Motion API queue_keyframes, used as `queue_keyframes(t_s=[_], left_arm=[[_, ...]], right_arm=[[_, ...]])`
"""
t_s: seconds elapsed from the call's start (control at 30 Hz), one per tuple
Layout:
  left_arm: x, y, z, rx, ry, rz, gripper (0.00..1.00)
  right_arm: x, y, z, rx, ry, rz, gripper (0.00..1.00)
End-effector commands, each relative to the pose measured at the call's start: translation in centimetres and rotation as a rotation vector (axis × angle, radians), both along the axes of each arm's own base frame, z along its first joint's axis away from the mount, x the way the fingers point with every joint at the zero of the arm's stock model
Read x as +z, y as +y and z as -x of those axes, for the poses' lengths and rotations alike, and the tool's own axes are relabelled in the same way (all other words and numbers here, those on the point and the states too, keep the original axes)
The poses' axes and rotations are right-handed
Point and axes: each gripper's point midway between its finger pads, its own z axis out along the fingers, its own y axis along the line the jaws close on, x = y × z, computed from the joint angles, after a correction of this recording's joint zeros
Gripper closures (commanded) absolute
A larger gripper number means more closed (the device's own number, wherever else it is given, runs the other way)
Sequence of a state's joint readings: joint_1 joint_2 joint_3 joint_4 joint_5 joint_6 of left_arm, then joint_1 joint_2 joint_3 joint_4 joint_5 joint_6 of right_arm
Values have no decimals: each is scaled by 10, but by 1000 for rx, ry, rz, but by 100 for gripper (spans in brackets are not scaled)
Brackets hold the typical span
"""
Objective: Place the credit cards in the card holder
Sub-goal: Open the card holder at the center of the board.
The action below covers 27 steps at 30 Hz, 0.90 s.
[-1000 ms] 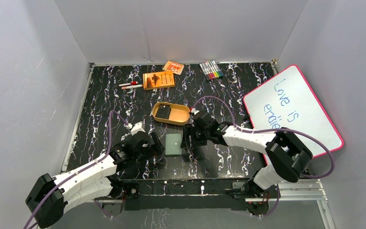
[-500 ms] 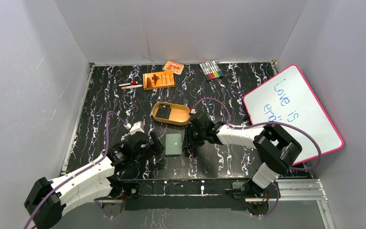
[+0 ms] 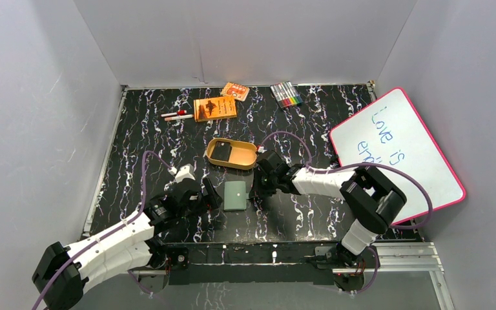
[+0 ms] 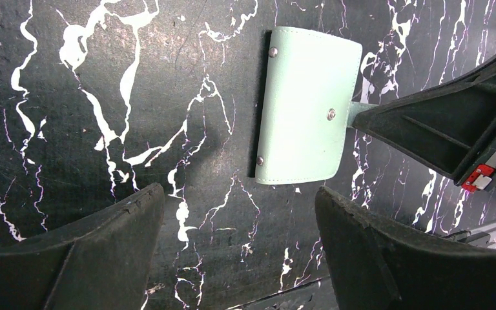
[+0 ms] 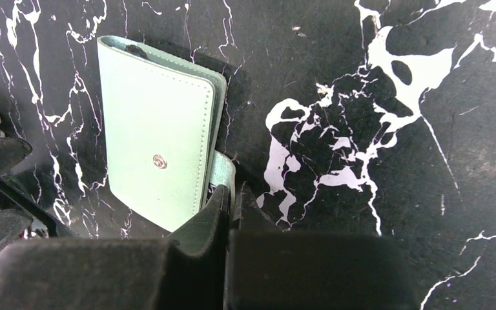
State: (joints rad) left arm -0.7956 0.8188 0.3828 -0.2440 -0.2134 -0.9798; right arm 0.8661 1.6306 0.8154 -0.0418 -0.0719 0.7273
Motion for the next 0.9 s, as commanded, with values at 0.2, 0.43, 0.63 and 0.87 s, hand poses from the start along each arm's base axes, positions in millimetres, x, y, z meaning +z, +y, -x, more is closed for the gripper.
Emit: queue_keyframes(t_s=[0.2, 0.43, 0.63, 0.87], left_arm=[[10, 1, -2, 8, -23, 13, 17], [24, -5, -6, 4, -50, 54, 13], [29, -7, -7, 9, -51, 69, 11], [35, 0, -10, 28, -77, 42, 10]], right_arm=[[73, 19, -9, 160, -164, -110, 100], [100, 39, 11, 269, -152, -202, 100], [106, 55, 20, 300, -149, -246, 100], [99, 44, 20, 296, -159, -196, 100]])
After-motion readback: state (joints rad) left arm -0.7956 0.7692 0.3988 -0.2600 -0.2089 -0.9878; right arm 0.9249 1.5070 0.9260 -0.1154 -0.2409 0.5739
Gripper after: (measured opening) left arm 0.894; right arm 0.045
